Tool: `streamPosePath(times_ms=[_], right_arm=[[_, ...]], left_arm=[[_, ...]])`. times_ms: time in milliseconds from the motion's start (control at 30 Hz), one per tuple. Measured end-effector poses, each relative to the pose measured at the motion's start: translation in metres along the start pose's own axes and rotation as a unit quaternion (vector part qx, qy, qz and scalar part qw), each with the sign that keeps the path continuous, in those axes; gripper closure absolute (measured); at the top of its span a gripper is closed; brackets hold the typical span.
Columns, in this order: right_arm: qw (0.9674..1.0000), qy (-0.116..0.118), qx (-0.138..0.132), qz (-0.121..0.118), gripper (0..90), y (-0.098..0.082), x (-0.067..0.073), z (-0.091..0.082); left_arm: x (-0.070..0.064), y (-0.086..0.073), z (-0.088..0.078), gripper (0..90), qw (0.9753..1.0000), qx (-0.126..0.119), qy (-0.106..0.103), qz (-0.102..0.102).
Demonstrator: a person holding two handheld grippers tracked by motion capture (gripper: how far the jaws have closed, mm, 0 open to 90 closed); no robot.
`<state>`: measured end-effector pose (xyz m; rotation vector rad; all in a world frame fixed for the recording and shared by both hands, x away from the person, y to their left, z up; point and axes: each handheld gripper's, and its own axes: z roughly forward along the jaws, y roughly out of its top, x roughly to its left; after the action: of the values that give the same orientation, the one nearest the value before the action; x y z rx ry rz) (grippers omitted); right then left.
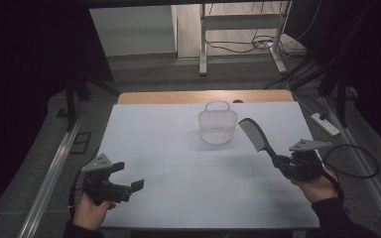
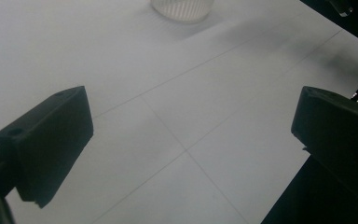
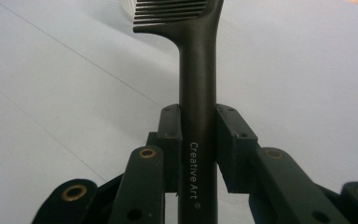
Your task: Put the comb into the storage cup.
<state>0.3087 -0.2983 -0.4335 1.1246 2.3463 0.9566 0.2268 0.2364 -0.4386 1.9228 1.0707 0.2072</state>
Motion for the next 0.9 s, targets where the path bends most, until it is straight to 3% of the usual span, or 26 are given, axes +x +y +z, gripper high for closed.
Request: streamPosePath(times_ms=[567, 900], right_arm=[[0.9993, 0.018, -0.017, -0.03, 72.3, 0.004, 0.022, -0.002], [0.9988, 0.028, -0.022, -0.035, 72.2, 0.006, 0.03, -0.001]], left_arm=[[-0.008, 0.034, 0.025, 0.0, 0.9992, 0.001, -0.039, 0.01], [-0.011, 0.047, 0.039, 0.0, 0.9982, 0.003, -0.06, 0.009]])
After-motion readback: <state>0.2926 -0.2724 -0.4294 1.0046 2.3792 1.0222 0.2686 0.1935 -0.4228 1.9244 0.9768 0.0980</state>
